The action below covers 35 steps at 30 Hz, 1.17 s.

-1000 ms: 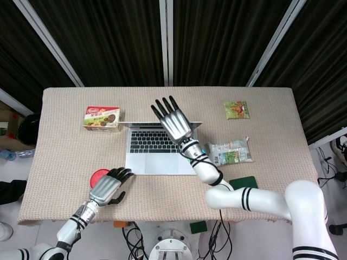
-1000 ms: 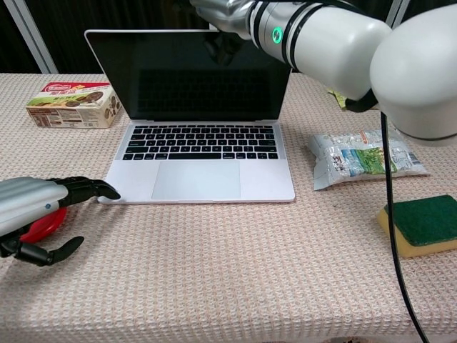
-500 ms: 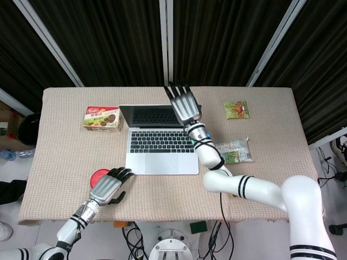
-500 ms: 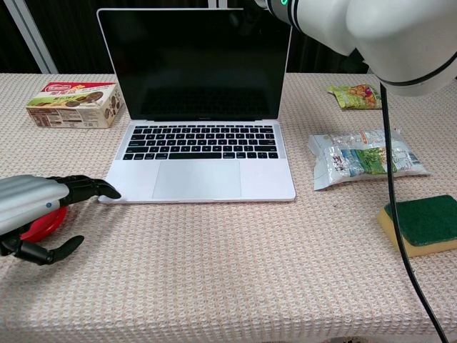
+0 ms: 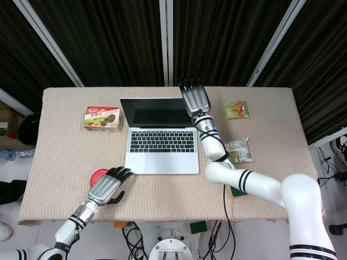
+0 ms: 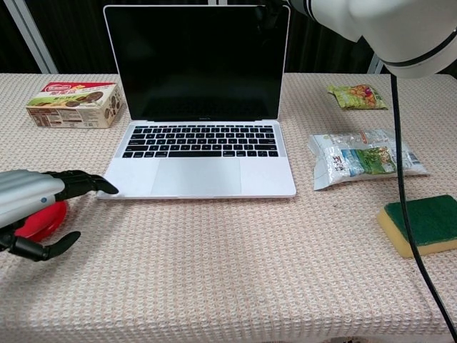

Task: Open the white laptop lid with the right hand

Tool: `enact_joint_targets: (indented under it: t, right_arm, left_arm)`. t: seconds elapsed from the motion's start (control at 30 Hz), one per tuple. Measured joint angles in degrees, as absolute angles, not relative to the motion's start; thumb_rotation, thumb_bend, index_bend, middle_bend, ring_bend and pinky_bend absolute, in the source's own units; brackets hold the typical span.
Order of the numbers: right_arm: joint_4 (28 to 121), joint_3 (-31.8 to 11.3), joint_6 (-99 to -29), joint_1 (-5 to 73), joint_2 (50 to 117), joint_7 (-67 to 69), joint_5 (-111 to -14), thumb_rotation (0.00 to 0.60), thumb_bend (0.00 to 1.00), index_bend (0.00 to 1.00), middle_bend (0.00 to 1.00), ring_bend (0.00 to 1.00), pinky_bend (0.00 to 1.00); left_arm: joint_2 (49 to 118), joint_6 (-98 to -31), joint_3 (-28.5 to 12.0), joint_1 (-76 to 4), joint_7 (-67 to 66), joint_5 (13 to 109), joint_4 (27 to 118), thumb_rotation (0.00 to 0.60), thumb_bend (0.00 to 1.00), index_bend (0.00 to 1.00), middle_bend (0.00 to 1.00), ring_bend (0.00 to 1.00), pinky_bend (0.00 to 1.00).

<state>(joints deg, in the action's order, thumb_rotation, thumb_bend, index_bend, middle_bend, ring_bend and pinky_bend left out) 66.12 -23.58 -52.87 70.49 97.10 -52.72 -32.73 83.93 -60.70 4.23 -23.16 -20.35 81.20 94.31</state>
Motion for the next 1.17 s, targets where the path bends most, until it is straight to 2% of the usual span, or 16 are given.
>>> enact_joint_targets:
  t: [0.13,0.27,0.37,0.47,0.5,0.63,0.87,1.0,1.17]
  right_arm:
    - [71.41,-22.97,-54.38,69.01,94.67,-50.83,-35.1,0.6,0.66,0.0,0.0,0.0,0.0]
    - [79.5,-21.9,-57.04,66.2,90.62,-48.36,-38.85,0.6,0.62,0.0,0.0,0.0,0.0]
    - [87.17,-20.59,-59.94,62.84,86.25,-46.24,-42.31,0.6,0.54,0.0,0.0,0.0,0.0]
    - [95.52,-18.38,-63.85,57.87,80.52,-43.89,-46.23,0.6,0.4,0.0,0.0,0.0,0.0]
    - [98.75,-17.15,-65.65,55.32,78.0,-42.75,-48.05,0.6,0.34,0.0,0.0,0.0,0.0]
    - [105.33,-11.81,-71.52,46.14,70.97,-37.83,-55.08,0.6,0.23,0.0,0.0,0.0,0.0]
    - [106.03,-1.19,-81.98,30.71,65.0,-24.76,-70.13,0.6,0.22,0.0,0.0,0.0,0.0]
    - [101.03,3.91,-88.55,21.85,65.04,-15.86,-76.06,0.6,0.23,0.0,0.0,0.0,0.0]
    - [95.06,6.36,-92.69,15.08,67.02,-9.63,-79.0,0.6,0.23,0.0,0.0,0.0,0.0]
  left_arm:
    - [82.73,-63.13,4.3,-22.55,-19.92,82.8,95.87,0.483,0.47,0.12,0.08,0.05,0.14]
    - [79.96,-67.2,4.24,-21.27,-18.69,84.71,98.46,0.485,0.47,0.12,0.08,0.05,0.14]
    - [76.93,-70.56,3.79,-19.79,-17.42,84.87,99.98,0.486,0.47,0.12,0.08,0.05,0.14]
    - [73.28,-73.83,3.05,-17.77,-15.76,83.59,100.75,0.485,0.47,0.12,0.08,0.05,0.14]
    - [72.16,-74.88,2.79,-17.05,-15.2,82.98,100.75,0.485,0.46,0.12,0.08,0.05,0.14]
    - [68.67,-79.39,1.7,-13.56,-11.97,80.1,99.11,0.483,0.42,0.12,0.08,0.05,0.13]
    - [66.81,-84.36,1.57,-7.44,-4.65,78.12,93.26,0.568,0.41,0.12,0.08,0.05,0.12]
    - [66.94,-87.77,2.66,-4.45,-3.43,79.8,92.53,0.571,0.41,0.12,0.08,0.05,0.12]
    - [69.01,-93.59,3.8,-1.61,-4.84,84.56,91.51,0.572,0.41,0.12,0.08,0.05,0.11]
